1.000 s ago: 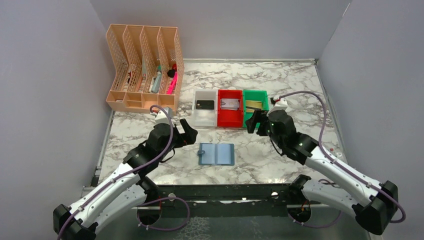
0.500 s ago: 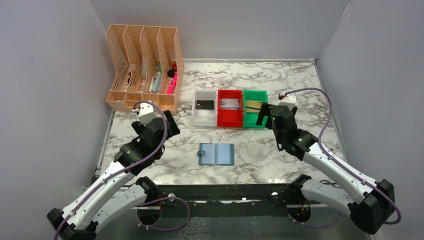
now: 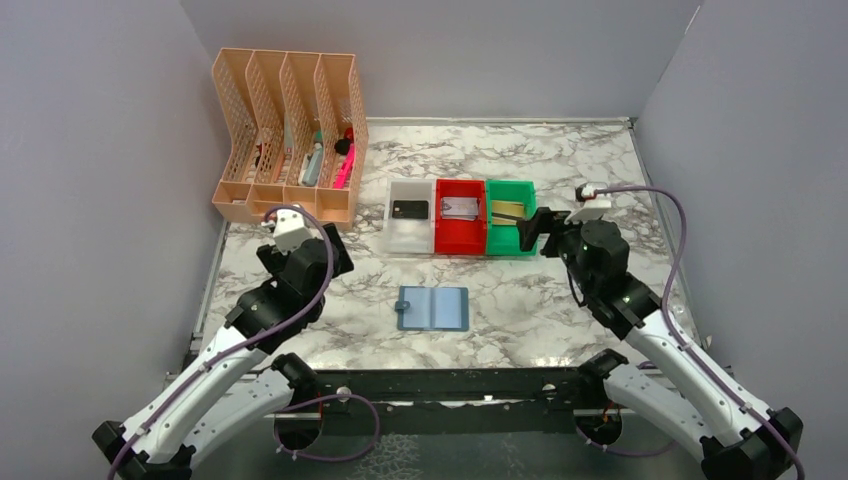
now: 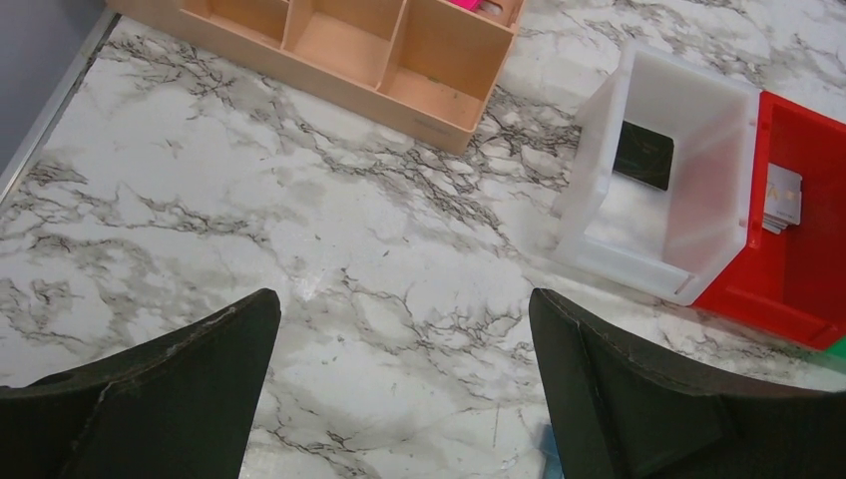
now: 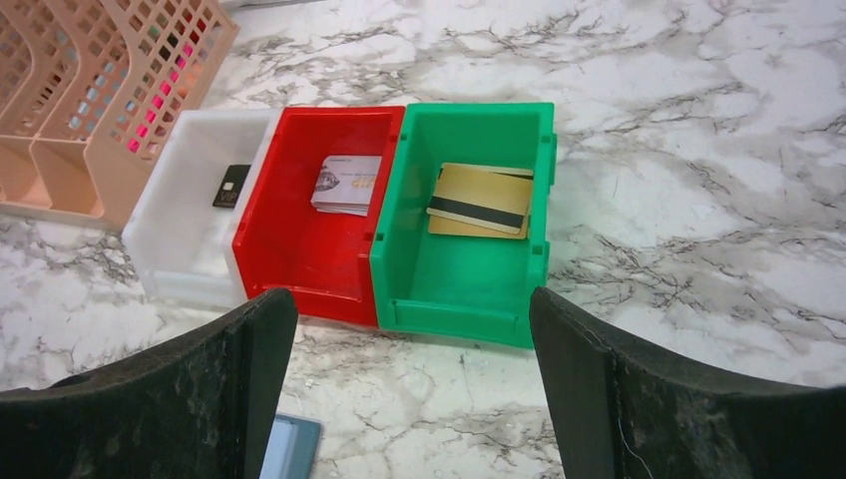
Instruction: Take the credit cards out of the card holder
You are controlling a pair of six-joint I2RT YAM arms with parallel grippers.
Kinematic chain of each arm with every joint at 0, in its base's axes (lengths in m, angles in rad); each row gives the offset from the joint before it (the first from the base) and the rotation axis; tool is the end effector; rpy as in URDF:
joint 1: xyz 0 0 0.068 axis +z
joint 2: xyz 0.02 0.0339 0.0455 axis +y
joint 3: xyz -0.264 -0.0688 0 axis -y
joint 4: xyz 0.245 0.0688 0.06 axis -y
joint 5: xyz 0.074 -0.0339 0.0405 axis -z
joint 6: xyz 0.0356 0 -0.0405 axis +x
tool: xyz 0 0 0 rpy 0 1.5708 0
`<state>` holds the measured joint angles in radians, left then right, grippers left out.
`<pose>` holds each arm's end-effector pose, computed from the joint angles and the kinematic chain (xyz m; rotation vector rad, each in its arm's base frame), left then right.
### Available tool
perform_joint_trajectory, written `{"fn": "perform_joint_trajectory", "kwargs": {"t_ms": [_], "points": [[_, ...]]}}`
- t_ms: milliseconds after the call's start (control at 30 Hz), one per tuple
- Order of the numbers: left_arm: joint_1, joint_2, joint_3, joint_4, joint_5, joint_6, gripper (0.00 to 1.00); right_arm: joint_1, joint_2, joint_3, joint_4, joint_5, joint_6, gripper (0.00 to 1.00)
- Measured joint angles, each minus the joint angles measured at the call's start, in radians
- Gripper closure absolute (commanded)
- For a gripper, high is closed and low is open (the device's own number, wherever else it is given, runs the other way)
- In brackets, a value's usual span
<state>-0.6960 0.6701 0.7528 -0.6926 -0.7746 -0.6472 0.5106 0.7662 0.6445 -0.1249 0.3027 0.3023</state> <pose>0.1187 -0.0667 0.3005 -0.3667 1.9585 -0.0097 0.1666 0.0811 0.3000 0.0257 1.8161 0.3031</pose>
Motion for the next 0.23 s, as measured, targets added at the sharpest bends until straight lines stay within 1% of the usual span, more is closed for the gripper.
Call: {"fn": "perform_joint_trajectory", "kwargs": {"t_ms": [233], "points": [[0.000, 0.047, 0.000, 0.000, -0.009, 0.049, 0.01, 0.000, -0.014, -0.002, 0.005, -0.003, -0.015, 0.08]]}}
